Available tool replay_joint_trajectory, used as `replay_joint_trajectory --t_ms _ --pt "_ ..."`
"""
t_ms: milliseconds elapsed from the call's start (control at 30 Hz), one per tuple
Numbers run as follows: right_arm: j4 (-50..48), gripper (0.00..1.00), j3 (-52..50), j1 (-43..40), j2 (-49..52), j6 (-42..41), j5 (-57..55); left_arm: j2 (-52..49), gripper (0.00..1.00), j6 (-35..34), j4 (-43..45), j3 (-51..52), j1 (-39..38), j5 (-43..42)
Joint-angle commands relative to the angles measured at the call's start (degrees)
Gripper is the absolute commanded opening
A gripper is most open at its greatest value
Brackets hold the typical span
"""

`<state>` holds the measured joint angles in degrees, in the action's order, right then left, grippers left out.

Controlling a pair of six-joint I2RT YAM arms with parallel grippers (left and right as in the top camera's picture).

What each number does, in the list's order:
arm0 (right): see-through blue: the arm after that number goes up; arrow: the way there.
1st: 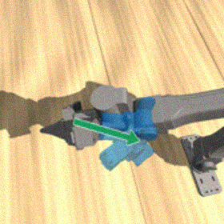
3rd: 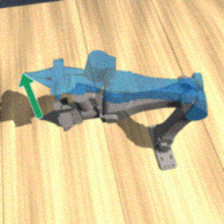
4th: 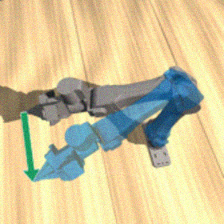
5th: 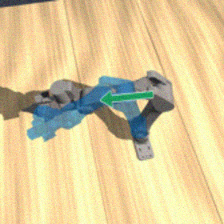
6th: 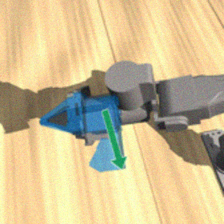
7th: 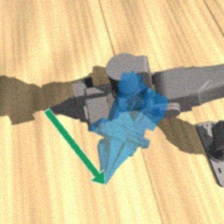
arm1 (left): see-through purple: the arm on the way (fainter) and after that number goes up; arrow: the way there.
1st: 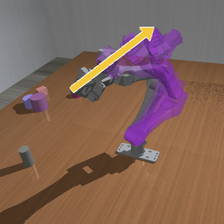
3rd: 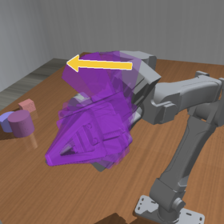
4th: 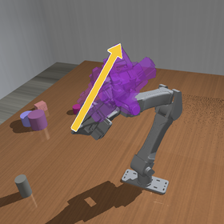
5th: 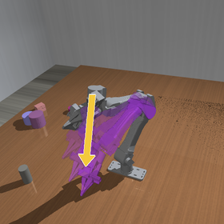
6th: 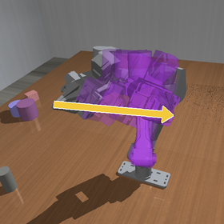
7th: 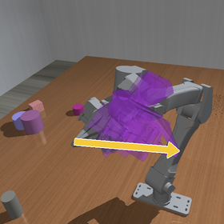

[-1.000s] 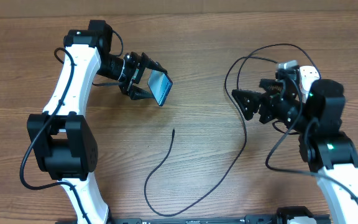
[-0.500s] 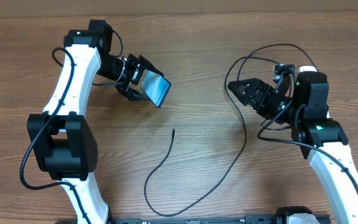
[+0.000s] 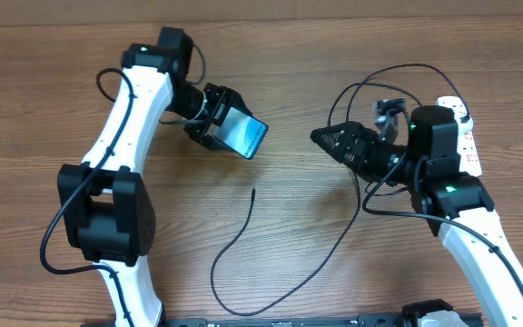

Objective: Plug charger to phone and switch on socket

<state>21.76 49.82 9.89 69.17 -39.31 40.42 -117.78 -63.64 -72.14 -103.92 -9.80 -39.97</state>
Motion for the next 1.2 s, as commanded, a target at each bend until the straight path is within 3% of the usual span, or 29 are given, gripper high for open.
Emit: replay_joint_trajectory --t_ms 0,400,533,1167 --pt "-0.39 1.00 1.42 3.17 -0.02 -0.35 -1.88 0.50 0.04 -5.33 1.64 -1.62 -2.89 -0.07" --pt "0.42 1.00 1.25 10.34 0.63 -1.44 -11.10 0.50 0.04 -16.11 5.88 -1.62 -9.94 0.11" --pt "0.44 1.00 1.25 10.64 2.73 -6.03 -11.45 0.50 0.04 -17.25 6.25 -1.62 -10.88 0.07" --pt "-4.59 1.00 1.25 10.64 8.07 -5.18 -10.43 0.50 0.04 -19.19 6.19 -1.62 -12.79 -0.17"
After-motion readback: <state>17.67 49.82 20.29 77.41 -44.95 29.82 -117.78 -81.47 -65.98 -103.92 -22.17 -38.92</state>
